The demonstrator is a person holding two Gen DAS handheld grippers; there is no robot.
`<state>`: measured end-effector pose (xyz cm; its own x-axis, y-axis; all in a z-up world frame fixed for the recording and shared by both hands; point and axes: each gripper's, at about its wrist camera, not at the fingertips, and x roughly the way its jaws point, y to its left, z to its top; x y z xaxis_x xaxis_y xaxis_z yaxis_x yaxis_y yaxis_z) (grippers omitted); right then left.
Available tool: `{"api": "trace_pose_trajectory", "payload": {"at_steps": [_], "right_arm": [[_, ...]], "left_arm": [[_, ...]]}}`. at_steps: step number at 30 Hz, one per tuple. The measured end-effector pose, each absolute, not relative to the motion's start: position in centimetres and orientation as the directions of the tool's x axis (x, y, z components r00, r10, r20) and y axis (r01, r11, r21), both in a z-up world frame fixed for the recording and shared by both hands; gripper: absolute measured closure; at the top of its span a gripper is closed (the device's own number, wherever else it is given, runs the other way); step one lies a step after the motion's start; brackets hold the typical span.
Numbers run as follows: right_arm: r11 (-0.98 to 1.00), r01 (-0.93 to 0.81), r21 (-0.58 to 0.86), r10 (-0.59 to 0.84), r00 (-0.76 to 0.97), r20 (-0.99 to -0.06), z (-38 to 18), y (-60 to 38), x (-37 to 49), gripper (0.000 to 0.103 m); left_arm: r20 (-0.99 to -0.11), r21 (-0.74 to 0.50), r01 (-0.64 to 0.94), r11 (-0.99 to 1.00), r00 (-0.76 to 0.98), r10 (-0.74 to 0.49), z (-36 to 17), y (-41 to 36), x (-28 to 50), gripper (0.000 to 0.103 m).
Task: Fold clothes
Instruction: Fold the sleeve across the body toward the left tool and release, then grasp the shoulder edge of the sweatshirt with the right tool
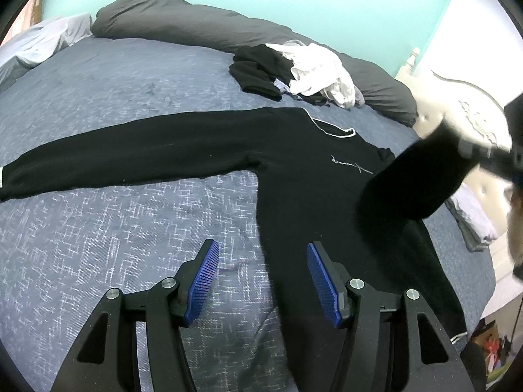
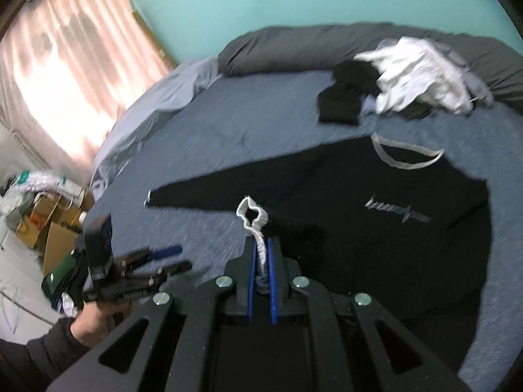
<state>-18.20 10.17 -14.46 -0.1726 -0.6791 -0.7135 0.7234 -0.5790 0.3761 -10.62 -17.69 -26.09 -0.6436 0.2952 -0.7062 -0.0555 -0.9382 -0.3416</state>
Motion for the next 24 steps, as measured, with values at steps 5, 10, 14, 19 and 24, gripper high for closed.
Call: {"api": "trace_pose_trajectory", "payload": {"at_steps": [5, 10, 14, 19, 24], "right_arm": [[-0.551, 0.731, 0.402, -0.658, -0.085, -0.748, -18.4, 8.6, -16.2, 0.096], [-0.54, 0.738, 0.404, -0.626, -0.031, -0.78, -21.5, 7.8, -14.8, 0.096], [-0.55, 0.731, 0.405, -0.598, -0.006, -0.801, -23.7, 7.5, -14.4, 0.096], [-0.565, 0.722, 0.399, -0.562, 0.017, -0.827, -25.9, 7.2, -13.8, 0.092], [-0.566, 0.716, 0.409, -0.583, 0.003, -0.812, -25.4, 8.8, -13.8, 0.071]], "left_arm": [[-0.706, -0.341, -0.052, -0.939, -0.645, 0.292, -26.1, -17.8, -10.6, 0.043], [-0.709, -0.337, -0.056, -0.94, -0.642, 0.292, -26.2, -17.5, -10.6, 0.043], [-0.713, -0.331, -0.058, -0.942, -0.639, 0.289, -26.4, -17.3, -10.6, 0.043], [-0.716, -0.328, -0.058, -0.943, -0.636, 0.288, -26.5, -17.2, -10.6, 0.043], [-0.72, -0.321, -0.072, -0.944, -0.63, 0.292, -26.7, -16.6, -10.6, 0.043]]}}
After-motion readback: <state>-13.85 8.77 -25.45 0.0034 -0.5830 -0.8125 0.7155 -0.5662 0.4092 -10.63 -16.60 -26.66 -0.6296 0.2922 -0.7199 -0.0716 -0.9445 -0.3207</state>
